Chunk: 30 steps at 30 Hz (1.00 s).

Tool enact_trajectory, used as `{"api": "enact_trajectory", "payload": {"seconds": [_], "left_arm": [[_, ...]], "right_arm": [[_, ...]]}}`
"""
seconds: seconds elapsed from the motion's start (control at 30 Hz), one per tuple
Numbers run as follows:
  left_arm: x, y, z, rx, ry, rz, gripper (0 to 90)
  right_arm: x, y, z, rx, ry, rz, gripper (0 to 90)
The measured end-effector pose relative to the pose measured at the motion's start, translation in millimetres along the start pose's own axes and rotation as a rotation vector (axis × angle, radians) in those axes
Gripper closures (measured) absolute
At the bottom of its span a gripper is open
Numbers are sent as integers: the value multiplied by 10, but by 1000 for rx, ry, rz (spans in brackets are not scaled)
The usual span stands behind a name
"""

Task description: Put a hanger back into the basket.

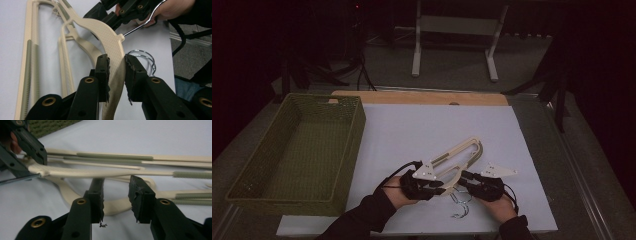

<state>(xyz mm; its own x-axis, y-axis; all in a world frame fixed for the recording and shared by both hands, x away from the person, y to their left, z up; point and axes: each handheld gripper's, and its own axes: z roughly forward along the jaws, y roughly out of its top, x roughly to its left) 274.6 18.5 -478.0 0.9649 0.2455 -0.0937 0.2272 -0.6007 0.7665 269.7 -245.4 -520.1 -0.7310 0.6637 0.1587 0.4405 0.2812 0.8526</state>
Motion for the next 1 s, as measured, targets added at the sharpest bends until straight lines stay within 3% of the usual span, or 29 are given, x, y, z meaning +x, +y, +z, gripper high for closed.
{"api": "enact_trajectory", "payload": {"seconds": [0.33,0.37,0.43,0.53,0.6,0.63,0.7,0.77,0.93,1.0], "left_arm": [[22,-3,8,0,8,-11,743],[22,-3,8,0,8,-11,720],[16,5,37,33,50,-2,658],[24,10,43,37,44,-28,535],[-11,13,58,98,98,32,525],[-21,15,69,121,104,47,523],[-30,15,81,129,102,49,545],[-32,24,101,166,112,77,589],[-35,24,131,174,114,102,743],[-50,25,140,170,125,110,756]], "right_arm": [[67,15,47,-9,38,2,601],[71,16,51,-13,37,0,604],[77,14,55,-14,29,-7,607],[80,15,55,-17,26,-10,606],[80,18,54,-23,25,-9,605],[81,20,50,-24,25,-10,605],[86,26,47,-29,24,-14,605],[89,30,43,-30,27,-14,605],[103,31,48,-26,31,-22,603],[112,30,50,-23,34,-26,602]]}}
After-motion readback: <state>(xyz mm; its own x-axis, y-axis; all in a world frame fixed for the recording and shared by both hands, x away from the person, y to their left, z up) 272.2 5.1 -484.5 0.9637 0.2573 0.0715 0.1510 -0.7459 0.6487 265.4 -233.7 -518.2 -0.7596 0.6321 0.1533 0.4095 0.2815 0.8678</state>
